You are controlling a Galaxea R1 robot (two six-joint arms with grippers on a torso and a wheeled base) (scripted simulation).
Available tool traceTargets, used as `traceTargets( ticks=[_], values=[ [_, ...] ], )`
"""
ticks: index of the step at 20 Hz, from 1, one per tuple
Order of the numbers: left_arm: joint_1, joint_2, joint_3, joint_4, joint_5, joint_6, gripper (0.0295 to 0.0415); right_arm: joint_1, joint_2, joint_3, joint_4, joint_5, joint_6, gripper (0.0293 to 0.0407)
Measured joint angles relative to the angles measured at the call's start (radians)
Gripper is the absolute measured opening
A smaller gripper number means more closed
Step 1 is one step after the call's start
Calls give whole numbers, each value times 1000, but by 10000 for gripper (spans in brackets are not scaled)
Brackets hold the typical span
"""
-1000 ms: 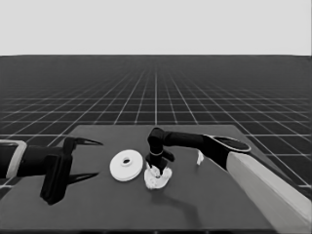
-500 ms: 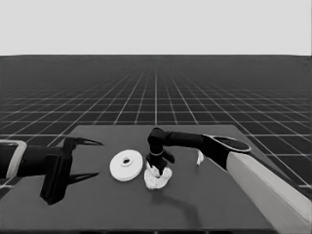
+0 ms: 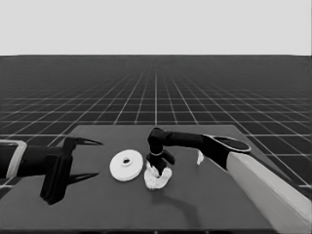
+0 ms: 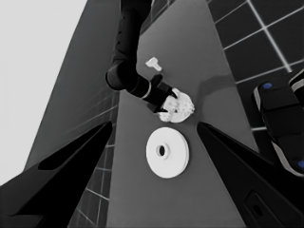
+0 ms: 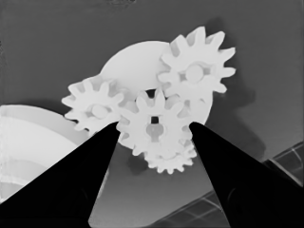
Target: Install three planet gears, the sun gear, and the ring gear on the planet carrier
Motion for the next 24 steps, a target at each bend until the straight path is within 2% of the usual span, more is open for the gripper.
traceTargets(
  ticks=[18,20,21,24],
  values=[
    [0,0,0,0,0,0,385,0,0,0,0,0,188,309],
    [0,0,0,0,0,0,385,0,0,0,0,0,198,369],
    [0,0,0,0,0,0,385,0,0,0,0,0,201,380],
    [0,0,0,0,0,0,385,0,0,0,0,0,203,384]
  ],
)
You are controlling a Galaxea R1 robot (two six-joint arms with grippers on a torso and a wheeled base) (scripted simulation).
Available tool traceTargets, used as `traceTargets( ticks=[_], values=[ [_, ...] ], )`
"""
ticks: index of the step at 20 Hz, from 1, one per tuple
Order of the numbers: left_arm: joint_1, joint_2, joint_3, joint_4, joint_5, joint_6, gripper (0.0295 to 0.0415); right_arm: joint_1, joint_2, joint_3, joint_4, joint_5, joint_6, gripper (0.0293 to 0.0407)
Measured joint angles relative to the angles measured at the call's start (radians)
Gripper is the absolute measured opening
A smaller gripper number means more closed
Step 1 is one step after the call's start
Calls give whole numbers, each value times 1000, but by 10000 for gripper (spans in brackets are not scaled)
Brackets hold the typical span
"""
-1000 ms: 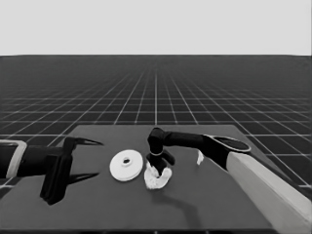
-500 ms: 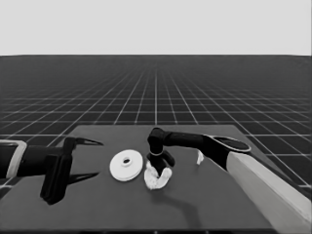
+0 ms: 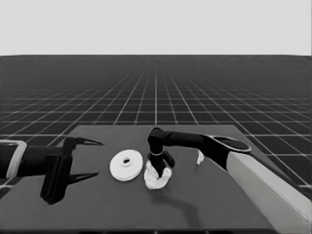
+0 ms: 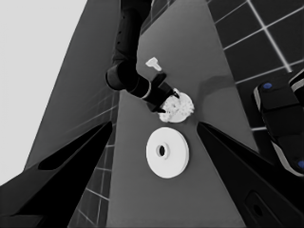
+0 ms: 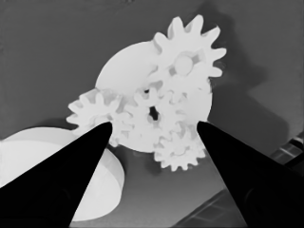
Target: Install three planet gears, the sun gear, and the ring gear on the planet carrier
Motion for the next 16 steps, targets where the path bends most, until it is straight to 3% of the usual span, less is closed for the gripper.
traceTargets(
  ticks=[4,5,6,8,14,15,16],
  values=[
    [0,0,0,0,0,0,385,0,0,0,0,0,0,385],
    [0,0,0,0,0,0,385,48,-10,40,42,-27,-392,393],
    [0,0,0,0,0,0,385,86,-13,58,69,-38,-640,391],
    [0,0,0,0,0,0,385,120,-16,70,97,-41,-875,386],
    [0,0,0,0,0,0,385,135,-18,73,113,-40,-997,385],
    [0,0,0,0,0,0,385,11,-293,533,-106,106,-1406,404],
    [0,0,0,0,0,0,385,-108,-719,897,-238,192,-1664,395]
  ],
)
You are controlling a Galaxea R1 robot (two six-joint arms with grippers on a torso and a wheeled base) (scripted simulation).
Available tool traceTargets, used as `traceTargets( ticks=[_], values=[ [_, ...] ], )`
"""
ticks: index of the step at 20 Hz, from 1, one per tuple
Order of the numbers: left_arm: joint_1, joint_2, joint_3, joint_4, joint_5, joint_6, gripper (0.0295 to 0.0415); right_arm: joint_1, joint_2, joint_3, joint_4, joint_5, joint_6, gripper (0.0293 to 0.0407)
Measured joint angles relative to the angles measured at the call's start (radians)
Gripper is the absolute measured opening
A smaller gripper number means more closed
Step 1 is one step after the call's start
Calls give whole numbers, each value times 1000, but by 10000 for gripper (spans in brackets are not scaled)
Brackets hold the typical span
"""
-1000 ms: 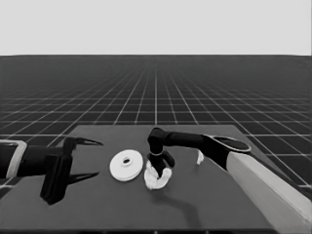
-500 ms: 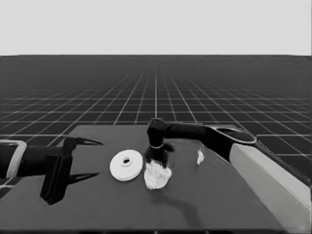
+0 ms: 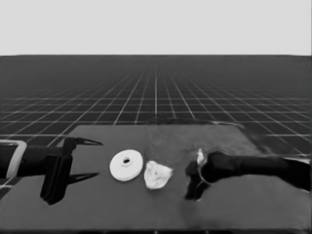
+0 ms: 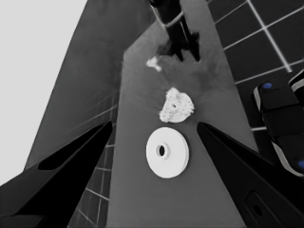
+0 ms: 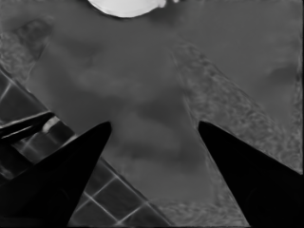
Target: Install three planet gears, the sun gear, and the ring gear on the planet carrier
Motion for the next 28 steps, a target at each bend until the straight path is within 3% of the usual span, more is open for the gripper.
traceTargets(
  ticks=[1,3,8,9,10,11,12,13,15,18,19,21,28],
  values=[
    [0,0,0,0,0,0,385,-64,-267,214,-78,50,-152,389],
    [0,0,0,0,0,0,385,-118,-501,418,-150,98,-293,385],
    [0,0,0,0,0,0,385,-140,-609,517,-186,122,-363,385],
    [196,281,-123,480,430,-486,390,-141,-612,520,-187,123,-365,385],
    [237,580,-347,415,839,-985,405,-141,-614,522,-188,123,-367,385],
    [236,733,-620,171,897,-1253,404,-142,-615,523,-188,123,-367,385],
    [241,814,-843,10,867,-1346,395,-142,-615,524,-189,123,-368,385],
    [247,866,-1004,-87,847,-1368,390,-142,-616,524,-189,124,-368,385],
    [256,927,-1190,-181,836,-1361,385,-142,-616,524,-189,124,-368,385],
    [260,963,-1291,-222,837,-1343,385,-142,-616,524,-189,124,-368,385],
    [328,978,-1332,-163,795,-1326,385,-142,-616,524,-189,124,-368,385],
    [408,1004,-1399,-114,750,-1297,385,-142,-616,524,-189,124,-368,385],
    [440,1023,-1447,-93,723,-1276,385,-142,-616,524,-189,124,-368,385]
  ],
)
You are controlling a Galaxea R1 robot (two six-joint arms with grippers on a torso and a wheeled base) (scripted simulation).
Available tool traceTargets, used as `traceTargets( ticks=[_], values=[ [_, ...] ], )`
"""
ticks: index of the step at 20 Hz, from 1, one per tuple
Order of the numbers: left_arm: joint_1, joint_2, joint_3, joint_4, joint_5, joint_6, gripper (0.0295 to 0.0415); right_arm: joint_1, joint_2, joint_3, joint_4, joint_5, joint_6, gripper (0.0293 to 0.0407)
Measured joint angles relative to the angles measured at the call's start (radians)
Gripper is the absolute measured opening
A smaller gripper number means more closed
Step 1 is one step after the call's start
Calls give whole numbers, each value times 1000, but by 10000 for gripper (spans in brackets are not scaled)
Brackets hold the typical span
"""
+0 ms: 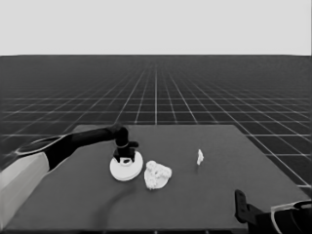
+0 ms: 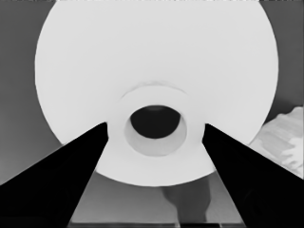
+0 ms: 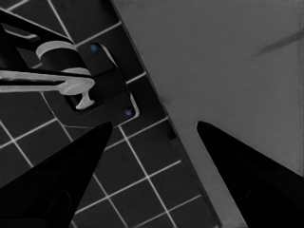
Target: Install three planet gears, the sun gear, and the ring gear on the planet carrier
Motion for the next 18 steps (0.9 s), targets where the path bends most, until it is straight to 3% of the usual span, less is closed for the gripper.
traceTargets(
  ticks=[1,2,10,13,18],
  values=[
    [0,0,0,0,0,0,356,0,0,0,0,0,0,385],
    [0,1,-1,0,0,0,348,0,0,0,0,0,0,385],
    [0,1,-1,0,0,1,348,0,0,0,0,0,0,385],
    [-139,-48,120,-106,94,-57,348,0,0,0,0,0,0,385],
    [-176,-49,124,-137,113,-58,348,0,0,0,0,0,0,385]
  ],
)
